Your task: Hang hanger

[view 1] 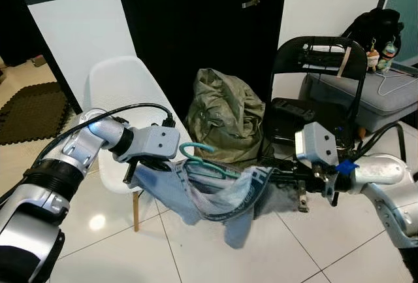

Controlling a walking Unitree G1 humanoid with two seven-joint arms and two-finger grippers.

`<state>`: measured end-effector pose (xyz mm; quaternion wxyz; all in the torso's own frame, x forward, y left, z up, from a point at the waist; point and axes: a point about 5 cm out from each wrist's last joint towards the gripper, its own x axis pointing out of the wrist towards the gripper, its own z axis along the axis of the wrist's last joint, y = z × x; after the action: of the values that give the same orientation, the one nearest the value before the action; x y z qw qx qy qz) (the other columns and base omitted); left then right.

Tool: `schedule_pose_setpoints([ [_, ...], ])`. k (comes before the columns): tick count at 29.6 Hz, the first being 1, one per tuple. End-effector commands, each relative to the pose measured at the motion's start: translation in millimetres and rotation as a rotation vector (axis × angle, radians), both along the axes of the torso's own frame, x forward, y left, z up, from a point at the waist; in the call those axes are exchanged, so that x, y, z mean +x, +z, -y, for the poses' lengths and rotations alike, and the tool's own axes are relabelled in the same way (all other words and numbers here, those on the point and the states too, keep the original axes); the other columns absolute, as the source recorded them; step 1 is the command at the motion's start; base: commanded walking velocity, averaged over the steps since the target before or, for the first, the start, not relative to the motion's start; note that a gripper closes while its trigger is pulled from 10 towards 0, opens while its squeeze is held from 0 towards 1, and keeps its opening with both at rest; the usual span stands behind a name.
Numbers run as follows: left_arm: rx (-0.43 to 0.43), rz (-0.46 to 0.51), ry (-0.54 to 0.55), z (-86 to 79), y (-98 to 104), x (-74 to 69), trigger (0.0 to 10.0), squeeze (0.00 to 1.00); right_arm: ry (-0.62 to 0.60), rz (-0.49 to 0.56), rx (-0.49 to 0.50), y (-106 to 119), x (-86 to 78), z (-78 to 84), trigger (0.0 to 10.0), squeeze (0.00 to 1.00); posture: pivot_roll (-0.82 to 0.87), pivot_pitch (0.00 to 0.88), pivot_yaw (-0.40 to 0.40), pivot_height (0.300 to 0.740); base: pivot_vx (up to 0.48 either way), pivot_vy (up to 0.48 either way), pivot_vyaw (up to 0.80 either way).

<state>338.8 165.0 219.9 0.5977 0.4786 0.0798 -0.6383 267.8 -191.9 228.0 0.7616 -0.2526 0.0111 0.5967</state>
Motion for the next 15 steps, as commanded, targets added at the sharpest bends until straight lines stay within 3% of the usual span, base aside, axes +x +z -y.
schedule_pose_setpoints([
  [1,0.024,0.000,0.009,-16.6,7.5,-3.1,10.0,0.00,0.011,-0.021,-0.017,0.1,-3.1,5.5,0.0,0.00,0.02,0.000,0.066,0.740,0.000,0.000,0.00],
  [8,0.050,-0.021,-0.028,-35.1,28.0,-13.4,10.0,0.00,-0.034,-0.037,-0.064,2.2,-7.8,25.9,0.0,0.00,0.01,0.000,0.069,0.740,0.000,0.000,0.00],
  [15,0.069,-0.063,-0.146,-19.5,22.2,-27.4,10.0,0.00,-0.029,-0.016,-0.056,8.2,-4.5,24.9,0.0,0.00,0.02,0.000,0.075,0.740,0.000,0.000,0.00],
])
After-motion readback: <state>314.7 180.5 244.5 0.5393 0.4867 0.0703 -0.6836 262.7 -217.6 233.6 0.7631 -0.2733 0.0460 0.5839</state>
